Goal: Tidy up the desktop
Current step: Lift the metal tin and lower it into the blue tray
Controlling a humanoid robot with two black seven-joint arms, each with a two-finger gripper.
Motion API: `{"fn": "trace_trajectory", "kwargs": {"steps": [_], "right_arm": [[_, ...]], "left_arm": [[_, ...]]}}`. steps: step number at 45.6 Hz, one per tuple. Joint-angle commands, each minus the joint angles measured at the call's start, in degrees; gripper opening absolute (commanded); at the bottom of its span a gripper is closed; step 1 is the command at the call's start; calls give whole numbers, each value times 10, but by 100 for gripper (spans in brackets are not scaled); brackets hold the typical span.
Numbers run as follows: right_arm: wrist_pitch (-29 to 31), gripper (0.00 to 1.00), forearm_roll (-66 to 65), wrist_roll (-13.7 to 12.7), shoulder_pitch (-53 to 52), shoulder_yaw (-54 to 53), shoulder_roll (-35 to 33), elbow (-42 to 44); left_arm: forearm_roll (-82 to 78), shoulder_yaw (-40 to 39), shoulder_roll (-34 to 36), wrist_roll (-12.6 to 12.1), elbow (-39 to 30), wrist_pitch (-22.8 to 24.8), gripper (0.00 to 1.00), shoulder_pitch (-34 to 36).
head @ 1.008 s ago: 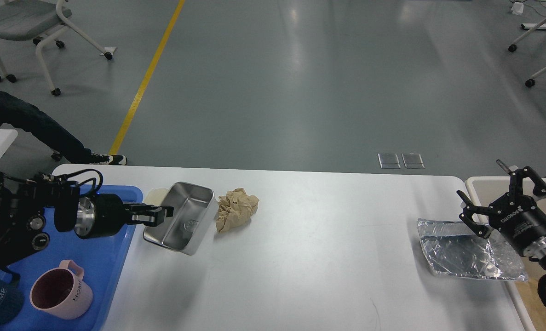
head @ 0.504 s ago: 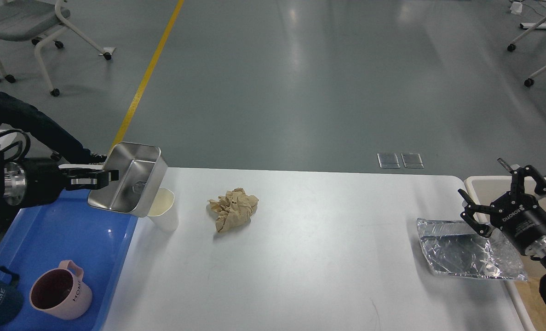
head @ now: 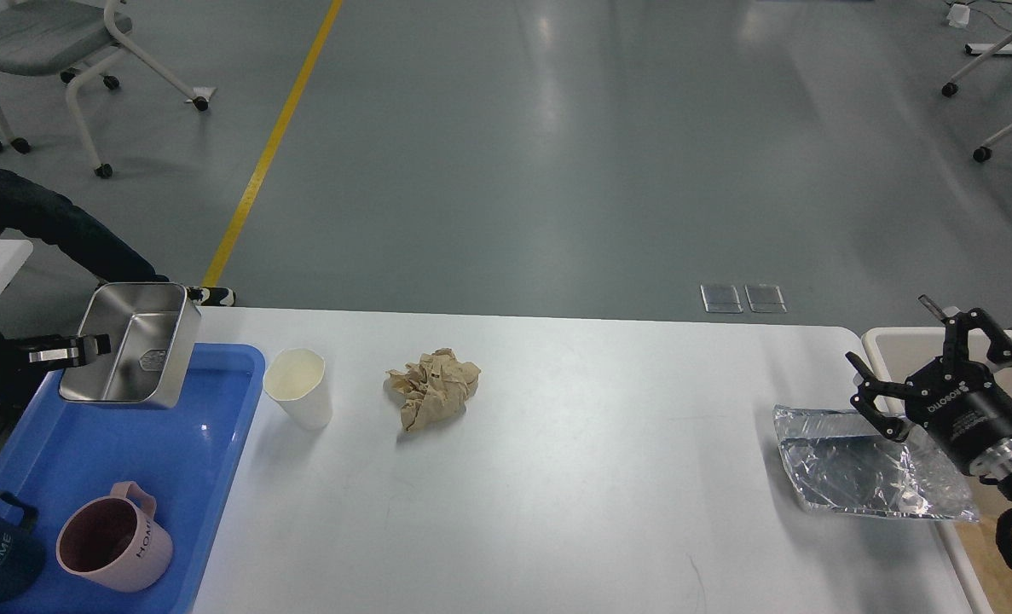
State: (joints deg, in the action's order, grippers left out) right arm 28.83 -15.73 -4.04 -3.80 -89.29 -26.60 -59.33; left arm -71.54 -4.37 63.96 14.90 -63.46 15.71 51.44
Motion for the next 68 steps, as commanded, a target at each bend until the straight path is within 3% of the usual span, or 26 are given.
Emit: {"fn": "trace_trajectory", "kwargs": {"steps": [1, 10, 19, 27, 47, 68], "right_arm": [[1, 100, 0, 0, 0, 0, 0, -3], [2, 100, 0, 0, 0, 1, 1, -3], [3, 100, 0, 0, 1, 3, 1, -3], [3, 100, 0, 0, 0, 3, 1, -3], [2, 100, 0, 0, 5, 3, 1, -3], [2, 100, 0, 0, 2, 3, 1, -1]], "left_arm": [[3, 2, -20, 0, 35, -3, 1, -8], [3, 2, -73, 3, 133, -18, 1, -42], [3, 2, -104, -1, 156, -28, 1, -63], [3, 2, -178, 3, 230, -51, 1, -73], [3, 6, -217, 2, 287, -55, 2, -88], [5, 8, -292, -2, 399, -59, 4, -105]]}}
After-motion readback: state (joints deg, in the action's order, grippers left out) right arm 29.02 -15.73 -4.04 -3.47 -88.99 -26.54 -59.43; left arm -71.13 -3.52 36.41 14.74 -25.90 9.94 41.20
